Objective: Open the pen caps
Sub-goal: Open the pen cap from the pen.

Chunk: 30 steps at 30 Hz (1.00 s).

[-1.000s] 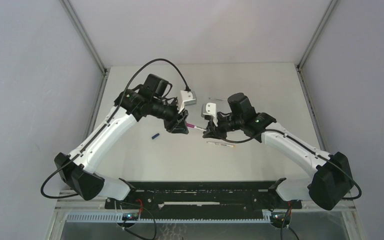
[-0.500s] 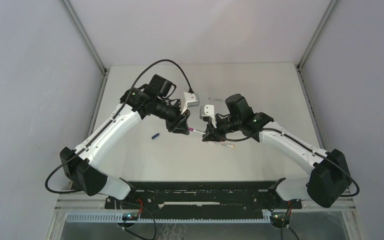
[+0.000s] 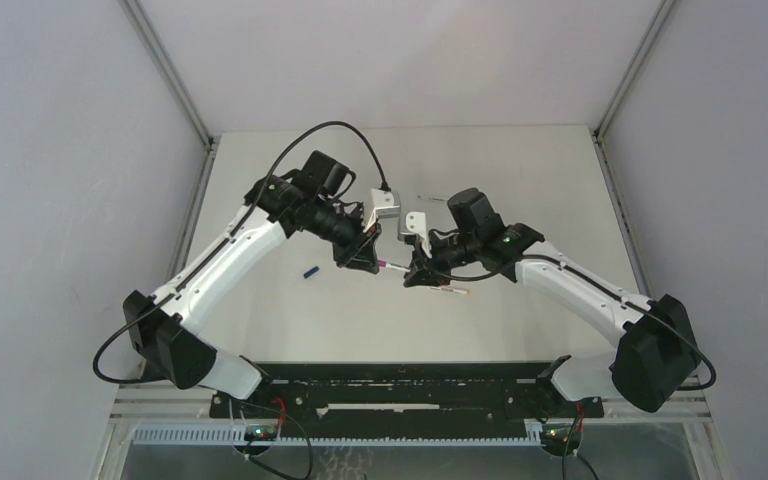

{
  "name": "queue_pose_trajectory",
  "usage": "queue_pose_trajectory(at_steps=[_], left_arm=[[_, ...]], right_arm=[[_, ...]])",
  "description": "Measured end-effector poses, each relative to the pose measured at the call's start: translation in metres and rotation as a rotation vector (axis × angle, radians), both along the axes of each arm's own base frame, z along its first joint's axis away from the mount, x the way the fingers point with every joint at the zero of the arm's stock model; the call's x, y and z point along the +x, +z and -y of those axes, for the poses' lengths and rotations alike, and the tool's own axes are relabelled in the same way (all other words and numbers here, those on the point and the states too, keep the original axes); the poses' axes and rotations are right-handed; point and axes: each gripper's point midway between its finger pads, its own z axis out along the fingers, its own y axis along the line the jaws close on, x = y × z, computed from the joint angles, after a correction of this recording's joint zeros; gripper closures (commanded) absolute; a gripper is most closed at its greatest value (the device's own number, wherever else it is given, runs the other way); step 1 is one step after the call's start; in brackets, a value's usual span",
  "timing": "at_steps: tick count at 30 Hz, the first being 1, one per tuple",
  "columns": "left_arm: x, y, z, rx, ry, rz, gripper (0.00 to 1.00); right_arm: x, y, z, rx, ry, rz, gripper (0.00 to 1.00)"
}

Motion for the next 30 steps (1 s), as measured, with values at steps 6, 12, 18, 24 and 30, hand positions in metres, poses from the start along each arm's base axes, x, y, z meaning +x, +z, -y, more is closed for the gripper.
queue_pose_trajectory(at_steps=[6,12,18,24,30], left_arm=[[-0.003,-0.002,-0.002,0.006,-0.029,0.004,1.00],[-0.001,-0.002,-0.003,0.004,-0.046,0.033,1.00],[-0.001,0.002,-0.006,0.004,-0.057,0.086,1.00],[-0.003,0.009,-0.008,-0.006,-0.069,0.157,1.00],[-0.001,0.010,-0.006,-0.013,-0.070,0.173,1.00]], right_arm=[[0.001,-0.002,0.001,-0.008,0.006,0.001,1.00],[0.003,-0.001,0.001,-0.002,0.028,-0.018,1.00],[0.000,0.003,-0.002,0.008,0.065,-0.075,1.00],[-0.003,0.009,-0.004,0.024,0.103,-0.152,1.00],[-0.001,0.010,-0.001,0.034,0.108,-0.170,1.00]])
